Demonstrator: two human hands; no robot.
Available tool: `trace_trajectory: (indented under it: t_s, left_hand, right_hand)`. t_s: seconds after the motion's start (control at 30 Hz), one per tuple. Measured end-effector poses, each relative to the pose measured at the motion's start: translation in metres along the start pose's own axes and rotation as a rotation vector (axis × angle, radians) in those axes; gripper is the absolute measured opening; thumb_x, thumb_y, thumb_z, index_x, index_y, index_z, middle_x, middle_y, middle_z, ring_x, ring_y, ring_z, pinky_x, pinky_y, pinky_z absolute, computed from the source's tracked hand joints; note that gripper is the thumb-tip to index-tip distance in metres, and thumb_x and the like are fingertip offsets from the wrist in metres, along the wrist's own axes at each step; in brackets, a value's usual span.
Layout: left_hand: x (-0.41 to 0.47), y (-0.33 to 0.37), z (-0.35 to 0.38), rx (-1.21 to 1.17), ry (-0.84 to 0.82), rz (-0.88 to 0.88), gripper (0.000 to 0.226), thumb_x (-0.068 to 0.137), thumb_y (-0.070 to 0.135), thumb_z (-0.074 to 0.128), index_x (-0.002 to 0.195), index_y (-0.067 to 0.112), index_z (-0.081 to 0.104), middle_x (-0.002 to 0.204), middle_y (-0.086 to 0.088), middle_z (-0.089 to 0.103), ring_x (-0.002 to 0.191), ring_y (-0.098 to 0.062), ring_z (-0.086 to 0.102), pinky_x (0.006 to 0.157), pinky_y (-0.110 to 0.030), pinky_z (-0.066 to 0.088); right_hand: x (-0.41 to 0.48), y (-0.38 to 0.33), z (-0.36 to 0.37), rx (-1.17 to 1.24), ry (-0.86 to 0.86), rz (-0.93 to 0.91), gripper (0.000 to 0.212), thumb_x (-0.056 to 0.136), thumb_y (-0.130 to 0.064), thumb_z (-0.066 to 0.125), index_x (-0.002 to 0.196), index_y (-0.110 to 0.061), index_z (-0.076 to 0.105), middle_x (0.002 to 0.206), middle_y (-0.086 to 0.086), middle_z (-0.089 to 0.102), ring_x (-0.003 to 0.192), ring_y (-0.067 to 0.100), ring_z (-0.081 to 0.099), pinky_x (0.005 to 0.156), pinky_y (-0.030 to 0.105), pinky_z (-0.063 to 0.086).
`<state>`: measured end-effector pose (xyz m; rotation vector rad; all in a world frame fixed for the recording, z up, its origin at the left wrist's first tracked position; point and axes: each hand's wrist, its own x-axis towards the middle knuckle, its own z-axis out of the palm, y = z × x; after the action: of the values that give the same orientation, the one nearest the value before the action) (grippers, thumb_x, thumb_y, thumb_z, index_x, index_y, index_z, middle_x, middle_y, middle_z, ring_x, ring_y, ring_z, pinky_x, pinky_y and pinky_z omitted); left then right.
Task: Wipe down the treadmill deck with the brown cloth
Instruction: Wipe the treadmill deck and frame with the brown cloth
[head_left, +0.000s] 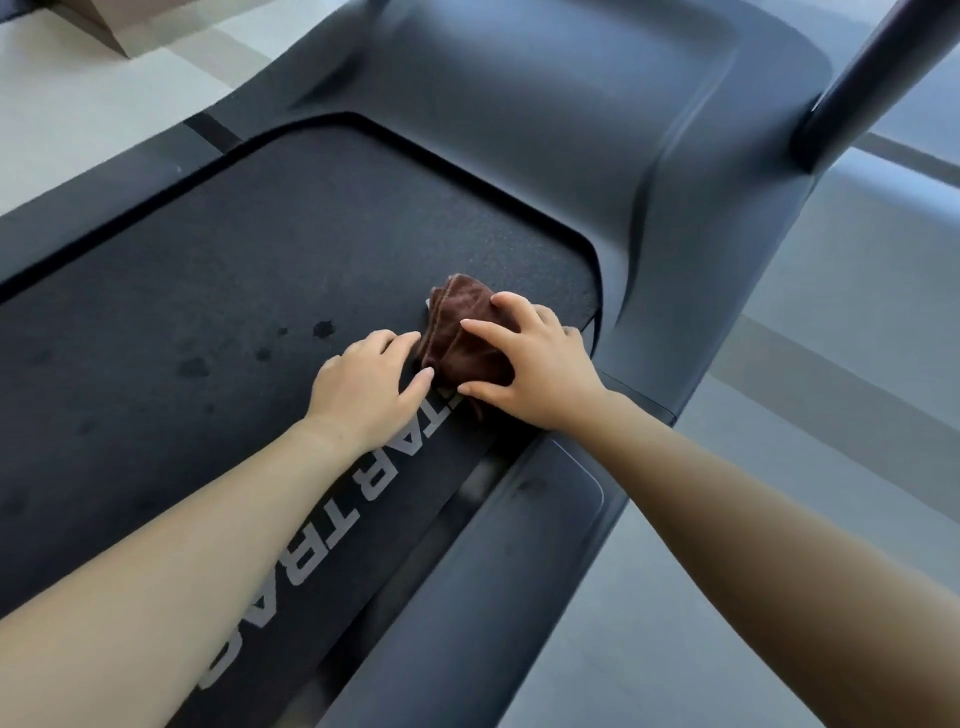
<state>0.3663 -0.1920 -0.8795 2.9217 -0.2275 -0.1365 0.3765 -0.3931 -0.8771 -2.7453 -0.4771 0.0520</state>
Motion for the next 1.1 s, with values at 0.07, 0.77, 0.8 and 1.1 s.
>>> trace_trajectory:
  t_s: [0.07,0.77,0.8,1.1]
  left_hand:
    - [0.010,-0.008,-0.004,-0.002,-0.007,0.008,0.053,0.093,0.048,0.038,0.140,0.023,0.038,0.141,-0.003,0.043,0.128,-0.024,0.041,0.096,-0.043,0.040]
    - [0.078,-0.009,0.034,-0.020,0.030,-0.140,0.057,0.093,0.047,0.037,0.145,0.025,0.028,0.155,0.001,0.020,0.143,-0.019,0.014,0.110,-0.058,0.017]
    - [0.082,-0.002,0.036,-0.020,0.031,-0.121,0.057,0.093,0.047,0.036,0.145,0.025,0.027,0.155,0.002,0.019,0.143,-0.018,0.012,0.110,-0.059,0.014]
    - [0.101,0.008,0.055,-0.080,0.169,-0.118,0.057,0.091,0.043,0.035,0.145,0.025,0.028,0.154,0.007,0.022,0.143,-0.012,0.014,0.114,-0.051,0.004]
  right_hand:
    - [0.005,-0.002,0.004,-0.078,-0.022,-0.034,0.068,0.081,-0.067,0.053,0.142,-0.040,0.038,0.156,-0.003,0.020,0.140,0.026,0.019,0.103,0.050,0.032]
    - [0.104,0.033,0.024,0.024,0.120,0.275,0.059,0.094,-0.055,0.037,0.145,-0.028,0.029,0.156,0.003,0.016,0.136,0.031,0.022,0.099,0.051,0.032]
    - [0.100,0.036,0.023,-0.015,0.116,0.210,0.061,0.093,-0.056,0.036,0.146,-0.026,0.028,0.157,0.003,0.013,0.139,0.031,0.018,0.100,0.051,0.031]
    - [0.121,0.058,0.023,-0.026,0.059,-0.079,0.060,0.091,-0.048,0.045,0.145,-0.026,0.035,0.154,0.002,0.027,0.143,0.026,0.017,0.105,0.049,0.032]
